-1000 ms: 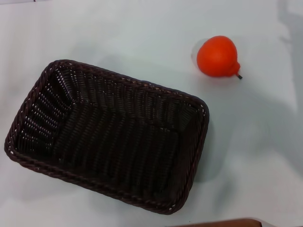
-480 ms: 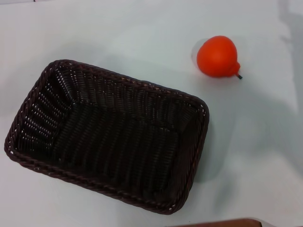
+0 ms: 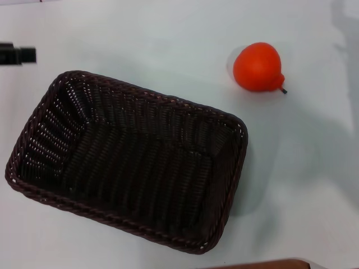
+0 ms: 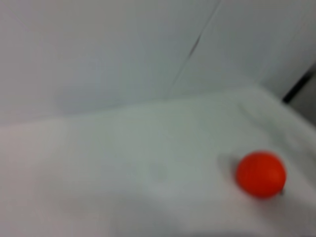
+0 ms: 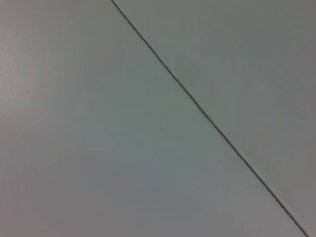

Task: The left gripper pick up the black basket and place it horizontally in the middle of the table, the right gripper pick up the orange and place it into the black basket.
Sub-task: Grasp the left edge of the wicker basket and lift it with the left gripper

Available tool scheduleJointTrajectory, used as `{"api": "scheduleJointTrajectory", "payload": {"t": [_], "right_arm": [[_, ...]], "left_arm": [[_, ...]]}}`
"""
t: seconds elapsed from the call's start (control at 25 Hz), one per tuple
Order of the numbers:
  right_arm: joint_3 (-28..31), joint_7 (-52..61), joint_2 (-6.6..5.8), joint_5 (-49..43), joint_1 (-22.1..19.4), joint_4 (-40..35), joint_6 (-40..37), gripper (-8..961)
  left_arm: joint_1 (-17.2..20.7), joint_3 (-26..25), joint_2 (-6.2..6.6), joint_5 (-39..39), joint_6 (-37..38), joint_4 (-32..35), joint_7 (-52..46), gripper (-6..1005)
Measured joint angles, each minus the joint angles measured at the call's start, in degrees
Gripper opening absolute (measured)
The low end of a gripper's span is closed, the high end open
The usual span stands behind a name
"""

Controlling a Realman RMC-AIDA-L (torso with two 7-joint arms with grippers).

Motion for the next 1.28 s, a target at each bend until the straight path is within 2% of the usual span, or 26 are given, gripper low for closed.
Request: {"api": "scheduleJointTrajectory", "payload": {"t": [0.36,0.6,0.8,1.12,1.28], "right_arm": [[0.1,0.0,0.0,0.0,-0.1,0.0,0.7,686],[0.1,0.0,0.0,0.0,-0.2,-0.2,1.0,687],[0.2,0.0,0.03,0.1,0.1,-0.8,1.8,687],[0.7,0.0,0.02,0.1,0.5,-0.8,2.1,687],[0.8,0.0,0.0,0.1,0.5,-0.8,2.3,688]], "left_arm": [[-3.1,8.4,-1.84,14.7,0.9,4.2,-8.4,700],[-4.9,9.3,-3.38,21.7,1.2,4.2,-10.7,701],[-5.9,9.4,-4.29,25.4,1.4,2.8,-11.7,701],[-6.6,12.1,-4.37,27.2,0.4,-2.3,-12.0,700],[-6.9,13.5,-4.84,29.3,-1.4,-3.1,-12.1,669]]}}
